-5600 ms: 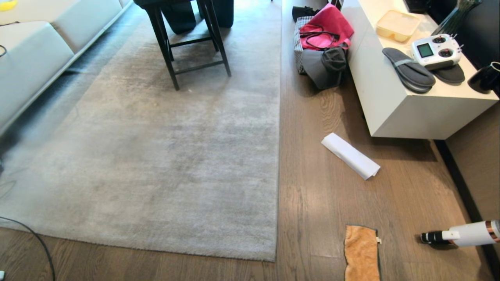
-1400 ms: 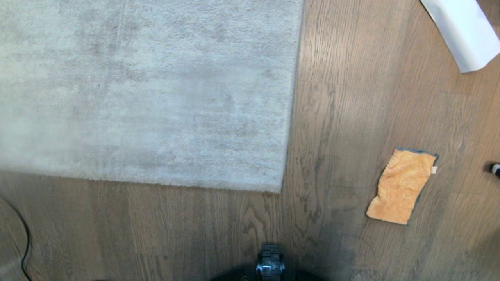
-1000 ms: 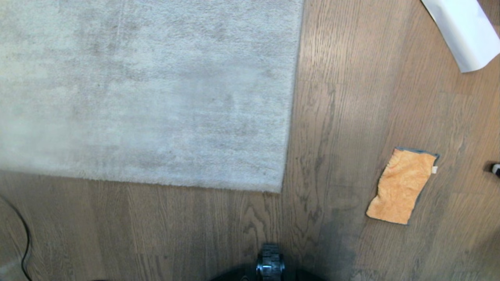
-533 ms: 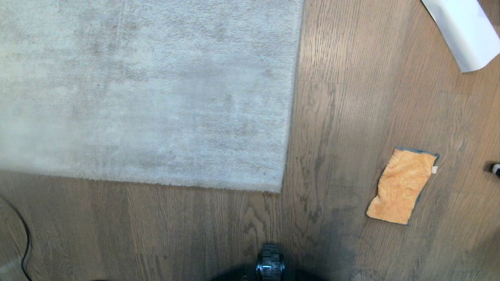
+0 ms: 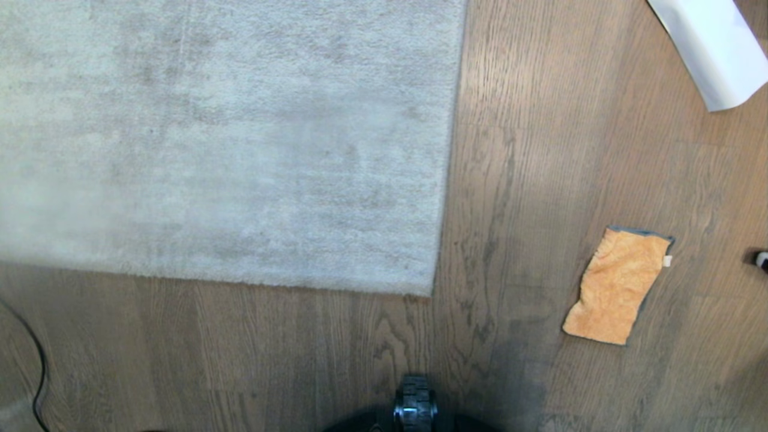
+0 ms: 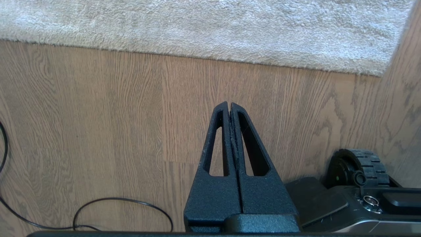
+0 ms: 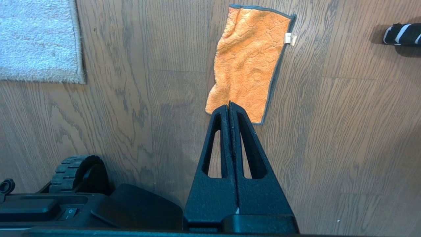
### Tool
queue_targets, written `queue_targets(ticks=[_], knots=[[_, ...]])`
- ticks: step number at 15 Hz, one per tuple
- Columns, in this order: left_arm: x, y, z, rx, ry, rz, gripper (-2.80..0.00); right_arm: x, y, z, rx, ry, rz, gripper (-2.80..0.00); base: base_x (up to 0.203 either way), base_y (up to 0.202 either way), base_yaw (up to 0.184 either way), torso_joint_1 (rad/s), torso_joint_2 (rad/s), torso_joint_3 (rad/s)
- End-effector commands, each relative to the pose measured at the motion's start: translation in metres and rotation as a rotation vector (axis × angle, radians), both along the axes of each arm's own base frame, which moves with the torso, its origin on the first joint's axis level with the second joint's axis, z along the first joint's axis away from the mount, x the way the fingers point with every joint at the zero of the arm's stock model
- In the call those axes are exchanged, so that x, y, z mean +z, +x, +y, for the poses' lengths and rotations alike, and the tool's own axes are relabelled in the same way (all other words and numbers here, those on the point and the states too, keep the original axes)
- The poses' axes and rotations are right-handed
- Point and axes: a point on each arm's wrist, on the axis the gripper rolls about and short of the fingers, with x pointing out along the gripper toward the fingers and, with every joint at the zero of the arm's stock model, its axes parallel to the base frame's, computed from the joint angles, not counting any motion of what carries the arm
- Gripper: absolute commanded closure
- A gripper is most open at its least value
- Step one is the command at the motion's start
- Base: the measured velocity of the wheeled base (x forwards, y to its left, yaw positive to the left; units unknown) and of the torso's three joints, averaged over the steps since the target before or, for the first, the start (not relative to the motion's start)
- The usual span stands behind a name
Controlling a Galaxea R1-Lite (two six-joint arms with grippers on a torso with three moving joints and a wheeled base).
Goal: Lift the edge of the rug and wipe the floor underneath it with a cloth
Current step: Lift up the carpet
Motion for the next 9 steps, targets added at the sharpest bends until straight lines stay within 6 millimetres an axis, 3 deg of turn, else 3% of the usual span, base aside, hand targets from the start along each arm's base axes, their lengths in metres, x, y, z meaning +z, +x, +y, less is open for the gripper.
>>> queue_targets(ticks=[1, 9], knots=[[0.0, 0.0, 0.0, 0.0, -0.001, -0.001, 0.0, 0.0001, 0.0001, 0.0, 0.0, 0.0, 0.0, 0.0, 0.0, 0.0, 0.0, 0.0, 0.0, 0.0], [0.0, 0.0, 0.0, 0.0, 0.0, -0.001, 0.0, 0.0001, 0.0001, 0.0, -0.002, 0.001, 0.0, 0.0, 0.0, 0.0, 0.0, 0.0, 0.0, 0.0]])
